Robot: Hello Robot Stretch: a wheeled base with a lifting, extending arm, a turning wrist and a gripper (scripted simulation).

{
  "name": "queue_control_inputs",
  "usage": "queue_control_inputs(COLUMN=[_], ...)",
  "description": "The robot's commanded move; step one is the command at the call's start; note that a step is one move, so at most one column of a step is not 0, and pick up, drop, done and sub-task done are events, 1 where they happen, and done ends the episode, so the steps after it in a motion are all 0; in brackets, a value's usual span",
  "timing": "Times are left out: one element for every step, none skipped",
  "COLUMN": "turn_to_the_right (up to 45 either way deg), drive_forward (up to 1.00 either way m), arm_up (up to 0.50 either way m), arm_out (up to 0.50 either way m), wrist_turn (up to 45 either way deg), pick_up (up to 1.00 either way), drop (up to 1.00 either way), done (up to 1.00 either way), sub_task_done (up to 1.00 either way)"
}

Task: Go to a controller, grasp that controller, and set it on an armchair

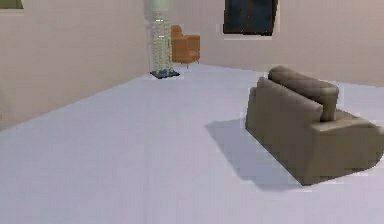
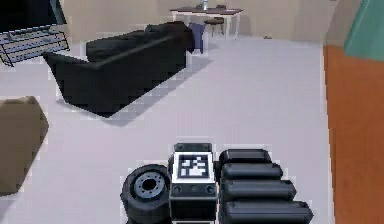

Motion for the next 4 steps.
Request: queue_control_inputs(turn_to_the_right=[0.0,0.0,6.0,0.0], drive_forward=[1.00,1.00,0.00,0.10], arm_up=[0.00,0.00,0.00,0.00], arm_out=[0.00,0.00,0.00,0.00], wrist_turn=[0.0,0.0,0.0,0.0], pick_up=[0.00,0.00,0.00,0.00], drop=[0.00,0.00,0.00,0.00], done=[0.00,0.00,0.00,0.00], sub_task_done=[0.00,0.00,0.00,0.00])
